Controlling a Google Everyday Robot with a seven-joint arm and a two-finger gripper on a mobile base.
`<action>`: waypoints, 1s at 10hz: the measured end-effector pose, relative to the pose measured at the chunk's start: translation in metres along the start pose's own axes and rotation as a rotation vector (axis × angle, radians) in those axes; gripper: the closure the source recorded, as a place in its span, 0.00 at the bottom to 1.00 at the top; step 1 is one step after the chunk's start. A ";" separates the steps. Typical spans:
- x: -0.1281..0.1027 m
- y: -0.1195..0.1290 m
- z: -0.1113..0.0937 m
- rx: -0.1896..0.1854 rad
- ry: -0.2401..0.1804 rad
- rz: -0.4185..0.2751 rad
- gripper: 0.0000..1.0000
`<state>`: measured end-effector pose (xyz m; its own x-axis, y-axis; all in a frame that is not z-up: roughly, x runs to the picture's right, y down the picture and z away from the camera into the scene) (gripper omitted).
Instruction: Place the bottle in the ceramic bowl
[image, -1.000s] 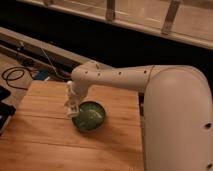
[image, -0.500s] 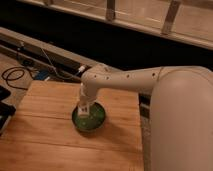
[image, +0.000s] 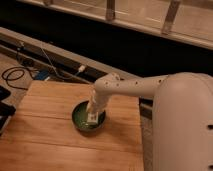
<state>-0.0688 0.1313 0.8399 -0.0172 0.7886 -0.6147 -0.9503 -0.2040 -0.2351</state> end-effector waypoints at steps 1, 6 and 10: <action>0.000 0.002 0.001 0.000 0.001 -0.003 0.86; 0.000 0.001 0.000 0.000 0.000 -0.002 0.34; 0.000 0.001 0.001 0.000 0.001 -0.001 0.20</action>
<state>-0.0696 0.1317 0.8403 -0.0161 0.7881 -0.6153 -0.9502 -0.2036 -0.2359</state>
